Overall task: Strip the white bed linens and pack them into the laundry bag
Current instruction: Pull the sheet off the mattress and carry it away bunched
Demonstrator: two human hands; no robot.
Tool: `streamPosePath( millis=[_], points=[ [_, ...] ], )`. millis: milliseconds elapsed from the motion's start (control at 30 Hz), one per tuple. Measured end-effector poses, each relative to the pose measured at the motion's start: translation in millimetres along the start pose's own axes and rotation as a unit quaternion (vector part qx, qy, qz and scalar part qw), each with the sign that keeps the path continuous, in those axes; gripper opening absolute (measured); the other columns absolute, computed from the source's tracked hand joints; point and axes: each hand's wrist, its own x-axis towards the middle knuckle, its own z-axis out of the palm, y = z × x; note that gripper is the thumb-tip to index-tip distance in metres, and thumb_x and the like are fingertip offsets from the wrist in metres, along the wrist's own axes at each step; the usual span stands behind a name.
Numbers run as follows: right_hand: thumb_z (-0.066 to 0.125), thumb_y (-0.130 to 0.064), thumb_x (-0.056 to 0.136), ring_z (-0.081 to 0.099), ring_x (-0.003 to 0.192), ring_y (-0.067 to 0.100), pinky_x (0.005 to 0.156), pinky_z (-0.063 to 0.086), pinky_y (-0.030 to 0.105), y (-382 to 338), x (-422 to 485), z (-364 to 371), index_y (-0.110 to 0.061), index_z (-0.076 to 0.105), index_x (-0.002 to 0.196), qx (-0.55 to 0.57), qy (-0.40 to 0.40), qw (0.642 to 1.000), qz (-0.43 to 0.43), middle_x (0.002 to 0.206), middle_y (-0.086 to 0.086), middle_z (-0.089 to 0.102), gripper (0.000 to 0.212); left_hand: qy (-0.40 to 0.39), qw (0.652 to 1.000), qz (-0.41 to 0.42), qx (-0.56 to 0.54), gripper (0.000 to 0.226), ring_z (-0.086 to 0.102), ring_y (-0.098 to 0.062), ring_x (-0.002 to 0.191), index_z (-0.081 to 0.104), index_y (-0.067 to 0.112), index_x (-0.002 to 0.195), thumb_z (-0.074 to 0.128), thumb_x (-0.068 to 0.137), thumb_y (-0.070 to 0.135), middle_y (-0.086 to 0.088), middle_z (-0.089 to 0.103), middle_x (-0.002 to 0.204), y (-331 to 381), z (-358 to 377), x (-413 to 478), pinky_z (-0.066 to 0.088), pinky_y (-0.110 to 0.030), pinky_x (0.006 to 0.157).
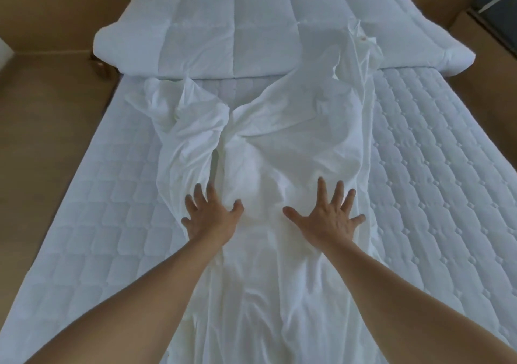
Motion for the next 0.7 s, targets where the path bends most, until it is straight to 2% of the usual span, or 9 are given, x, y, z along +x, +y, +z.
streamPosePath(
  millis=[267,400,467,533,600,667,700],
  points=[
    [0.056,-0.092,0.063,-0.021,0.150,0.041,0.108,0.014,0.078,6.6,131.9,-14.6,-0.037,-0.021,0.155,0.003,-0.012,0.998,0.063,0.164,0.007,-0.029,0.132,0.034,0.993,-0.110,0.006,0.120,-0.013,-0.035,0.151,-0.016,0.033,0.155,0.058,0.073,0.079,-0.002,-0.024,0.163,25.6,14.4,112.7,0.018,-0.072,0.109],
    [0.070,-0.086,0.055,-0.019,0.151,0.041,0.105,0.019,0.078,6.2,180.6,-12.3,-0.043,-0.028,0.150,0.067,-0.038,0.988,0.132,0.162,0.000,-0.032,0.143,0.013,0.989,-0.147,-0.022,0.135,0.002,-0.037,0.151,-0.021,0.037,0.153,0.072,0.063,0.076,-0.003,-0.029,0.162,26.0,22.7,137.5,0.024,-0.068,0.111],
    [0.075,-0.080,0.053,-0.008,0.152,0.041,0.106,0.025,0.072,8.7,192.4,-6.1,-0.042,-0.029,0.148,0.084,-0.038,0.981,0.168,0.163,0.001,-0.028,0.147,0.008,0.988,-0.153,-0.001,0.138,0.013,-0.041,0.148,-0.019,0.036,0.154,0.075,0.061,0.073,-0.008,-0.018,0.164,24.4,25.9,142.8,0.027,-0.063,0.112],
    [0.079,-0.074,0.053,0.011,0.148,0.040,0.106,0.033,0.062,12.1,197.0,-1.1,-0.036,-0.026,0.150,0.081,-0.014,0.979,0.184,0.163,0.010,-0.009,0.148,0.019,0.988,-0.155,-0.005,0.137,0.025,-0.044,0.141,-0.013,0.031,0.155,0.079,0.061,0.069,-0.017,0.008,0.162,23.3,27.0,149.2,0.031,-0.057,0.111],
    [0.083,-0.067,0.058,0.029,0.137,0.041,0.102,0.041,0.051,15.4,199.3,1.7,-0.025,-0.020,0.154,0.101,0.011,0.977,0.185,0.156,0.021,0.013,0.147,0.034,0.986,-0.158,-0.035,0.131,0.039,-0.044,0.132,-0.005,0.023,0.157,0.081,0.065,0.058,-0.021,0.030,0.151,27.1,28.2,155.9,0.037,-0.051,0.107],
    [0.082,-0.052,0.071,0.044,0.130,0.042,0.100,0.043,0.044,15.1,201.9,2.1,-0.011,-0.009,0.157,0.160,0.023,0.967,0.195,0.154,0.025,0.021,0.132,0.052,0.981,-0.168,-0.085,0.110,0.049,-0.044,0.124,0.012,0.011,0.155,0.080,0.073,0.040,-0.023,0.043,0.141,35.3,29.7,160.9,0.043,-0.047,0.100],
    [0.080,-0.042,0.077,0.050,0.126,0.042,0.098,0.045,0.042,12.9,201.7,1.7,-0.006,0.003,0.157,0.191,0.021,0.961,0.202,0.153,0.025,0.026,0.117,0.061,0.980,-0.163,-0.098,0.091,0.053,-0.043,0.119,0.028,0.006,0.148,0.077,0.076,0.031,-0.022,0.051,0.135,39.3,29.9,162.2,0.046,-0.044,0.095]
  ],
)
